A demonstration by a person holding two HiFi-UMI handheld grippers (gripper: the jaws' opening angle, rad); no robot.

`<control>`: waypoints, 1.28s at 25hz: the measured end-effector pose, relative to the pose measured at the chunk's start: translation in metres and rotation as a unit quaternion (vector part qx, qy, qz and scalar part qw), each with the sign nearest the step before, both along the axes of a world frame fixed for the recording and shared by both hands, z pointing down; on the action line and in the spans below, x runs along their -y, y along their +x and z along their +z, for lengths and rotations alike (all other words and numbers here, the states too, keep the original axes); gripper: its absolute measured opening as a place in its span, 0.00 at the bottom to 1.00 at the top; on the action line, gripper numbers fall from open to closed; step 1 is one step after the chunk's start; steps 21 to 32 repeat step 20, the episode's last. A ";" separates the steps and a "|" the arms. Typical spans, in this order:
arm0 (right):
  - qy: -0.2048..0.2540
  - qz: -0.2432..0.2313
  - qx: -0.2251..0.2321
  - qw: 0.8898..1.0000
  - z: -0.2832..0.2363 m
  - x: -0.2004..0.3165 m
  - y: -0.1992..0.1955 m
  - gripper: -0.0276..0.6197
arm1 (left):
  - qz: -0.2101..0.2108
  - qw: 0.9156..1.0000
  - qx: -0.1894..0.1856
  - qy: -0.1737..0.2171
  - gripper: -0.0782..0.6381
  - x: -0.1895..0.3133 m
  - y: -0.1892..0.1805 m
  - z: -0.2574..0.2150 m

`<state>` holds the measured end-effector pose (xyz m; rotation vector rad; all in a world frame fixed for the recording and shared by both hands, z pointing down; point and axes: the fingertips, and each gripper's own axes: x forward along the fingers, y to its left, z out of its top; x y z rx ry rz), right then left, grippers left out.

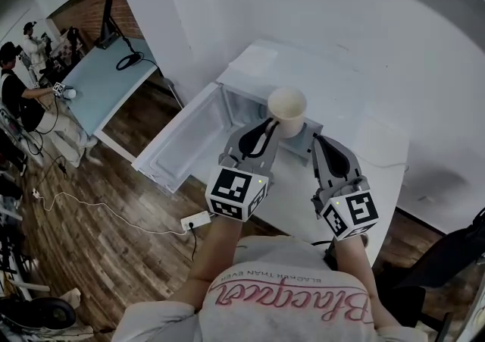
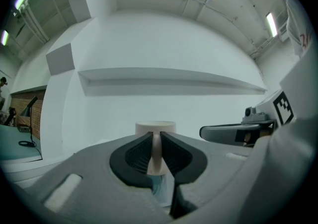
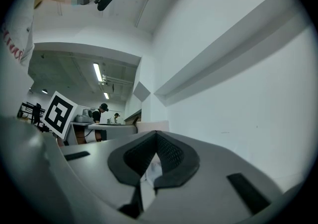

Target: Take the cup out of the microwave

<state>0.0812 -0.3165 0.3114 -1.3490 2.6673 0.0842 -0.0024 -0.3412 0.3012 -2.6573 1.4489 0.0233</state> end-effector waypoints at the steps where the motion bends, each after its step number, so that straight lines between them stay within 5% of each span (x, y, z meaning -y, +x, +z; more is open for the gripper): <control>1: 0.002 0.000 -0.001 1.000 -0.001 0.000 0.001 0.06 | 0.002 1.000 0.000 0.000 0.18 0.000 0.001 0.000; 32: -0.011 0.011 -0.017 1.000 0.005 0.002 0.000 0.06 | 0.016 1.000 -0.006 0.001 0.18 -0.001 0.005 0.000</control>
